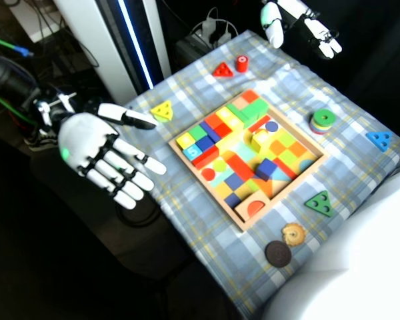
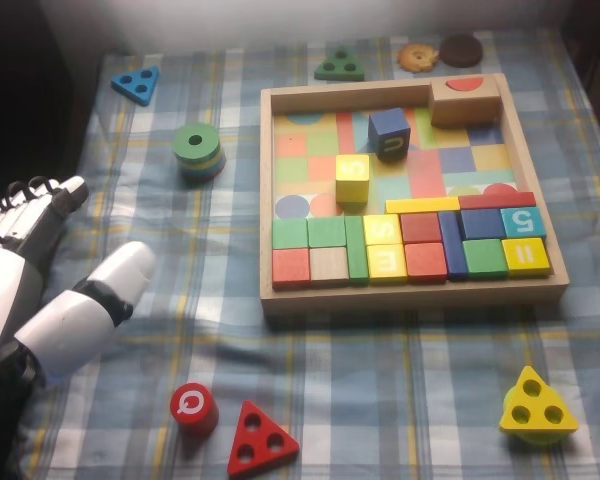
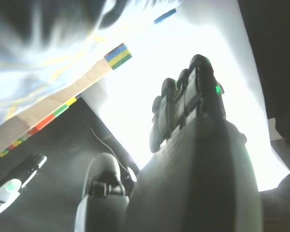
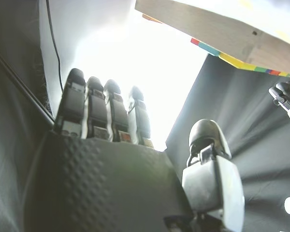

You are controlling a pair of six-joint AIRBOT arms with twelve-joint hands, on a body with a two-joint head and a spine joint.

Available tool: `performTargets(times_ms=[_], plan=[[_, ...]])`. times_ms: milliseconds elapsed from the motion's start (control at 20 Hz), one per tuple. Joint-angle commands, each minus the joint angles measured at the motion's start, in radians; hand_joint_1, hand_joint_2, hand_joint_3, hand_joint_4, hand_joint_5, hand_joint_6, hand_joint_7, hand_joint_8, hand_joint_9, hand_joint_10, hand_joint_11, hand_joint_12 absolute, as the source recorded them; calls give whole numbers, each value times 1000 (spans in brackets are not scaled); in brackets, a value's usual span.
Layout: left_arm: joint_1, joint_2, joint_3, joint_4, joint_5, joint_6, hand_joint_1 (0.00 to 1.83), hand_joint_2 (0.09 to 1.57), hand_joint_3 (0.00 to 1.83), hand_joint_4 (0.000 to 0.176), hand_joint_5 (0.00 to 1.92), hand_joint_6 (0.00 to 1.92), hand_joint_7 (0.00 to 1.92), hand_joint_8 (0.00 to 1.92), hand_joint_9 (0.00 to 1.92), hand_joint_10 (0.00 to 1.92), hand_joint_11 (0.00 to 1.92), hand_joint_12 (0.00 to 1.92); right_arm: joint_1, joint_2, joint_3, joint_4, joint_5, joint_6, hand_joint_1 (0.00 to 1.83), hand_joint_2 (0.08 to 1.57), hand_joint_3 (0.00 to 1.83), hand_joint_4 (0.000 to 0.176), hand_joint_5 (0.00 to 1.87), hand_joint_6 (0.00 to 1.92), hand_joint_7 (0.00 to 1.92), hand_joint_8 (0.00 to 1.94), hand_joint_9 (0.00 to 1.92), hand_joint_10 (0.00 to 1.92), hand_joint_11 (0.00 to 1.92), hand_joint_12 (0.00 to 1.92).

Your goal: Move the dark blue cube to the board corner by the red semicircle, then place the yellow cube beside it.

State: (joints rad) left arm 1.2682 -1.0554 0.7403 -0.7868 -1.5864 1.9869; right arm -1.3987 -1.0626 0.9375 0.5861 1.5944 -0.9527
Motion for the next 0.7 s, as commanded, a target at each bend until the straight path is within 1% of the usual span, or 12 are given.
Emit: performTargets(times_ms=[0, 50, 100, 150, 200, 250, 350, 400, 500, 550, 600, 650], plan=[[-4, 5, 0, 50, -112, -7, 0, 1090, 273, 0, 217, 3, 160, 1, 91, 13, 0, 0, 10, 8, 7, -23, 121, 6, 0, 1096, 38, 47, 116, 3, 59, 0, 0, 0, 0, 0], [-4, 5, 0, 50, -112, -7, 0, 1090, 254, 0, 218, 1, 161, 1, 98, 14, 0, 0, 10, 8, 7, -23, 121, 6, 0, 1104, 37, 24, 123, 5, 55, 0, 0, 0, 0, 0], [-5, 5, 1, 50, -111, -7, 0, 1094, 250, 0, 222, 2, 168, 3, 105, 16, 0, 0, 11, 9, 9, -23, 117, 7, 0, 1111, 37, 30, 130, 7, 53, 0, 0, 0, 0, 0], [-6, 5, 0, 50, -110, -7, 0, 1091, 245, 0, 223, 2, 168, 3, 99, 13, 0, 0, 15, 10, 11, -28, 111, 12, 0, 1113, 36, 40, 138, 10, 58, 2, 0, 0, 0, 0], [-7, 8, -2, 51, -109, -6, 0, 1098, 245, 0, 219, 1, 165, 2, 88, 8, 0, 0, 25, 14, 24, -45, 90, 36, 0, 1120, 36, 59, 140, 10, 57, 2, 0, 0, 0, 0], [-7, 12, -3, 51, -110, -6, 0, 1090, 240, 0, 212, 0, 164, 1, 90, 9, 0, 0, 42, 18, 42, -69, 58, 57, 0, 1115, 31, 91, 129, 4, 56, 1, 0, 0, 0, 0], [-6, 15, -5, 50, -108, -6, 0, 1116, 187, 0, 215, 0, 155, 2, 88, 5, 0, 0, 93, 29, 89, -138, -31, 88, 0, 1118, 27, 92, 129, 7, 29, 0, 0, 0, 0, 0], [-6, 15, -5, 49, -105, -6, 0, 1116, 173, 3, 213, 0, 150, 1, 94, 6, 0, 0, 120, 36, 124, -178, -74, 137, 0, 1121, 24, 88, 124, 4, 14, 0, 0, 0, 0, 0], [-6, 14, -2, 47, -98, -7, 0, 1126, 170, 0, 212, 0, 157, 4, 103, 9, 0, 0, 162, 40, 183, -245, -140, 238, 0, 1112, 16, 43, 110, 2, 14, 1, 0, 0, 0, 0], [-6, 12, 1, 43, -92, -7, 0, 1134, 168, 0, 219, 3, 166, 7, 104, 9, 0, 0, 214, 40, 245, -323, -215, 336, 0, 1135, 8, 17, 213, 11, 61, 5, 0, 0, 0, 0], [-6, 12, 1, 43, -91, -7, 0, 1134, 168, 0, 219, 3, 166, 7, 104, 9, 0, 0, 231, 40, 259, -344, -237, 353, 0, 1135, 8, 17, 213, 11, 61, 5, 0, 0, 0, 0], [-5, 12, 1, 43, -89, -7, 0, 1136, 167, 0, 217, 2, 162, 4, 98, 7, 0, 0, 279, 40, 297, -405, -295, 395, 0, 1135, 4, 22, 240, 15, 62, 2, 0, 0, 0, 0]])
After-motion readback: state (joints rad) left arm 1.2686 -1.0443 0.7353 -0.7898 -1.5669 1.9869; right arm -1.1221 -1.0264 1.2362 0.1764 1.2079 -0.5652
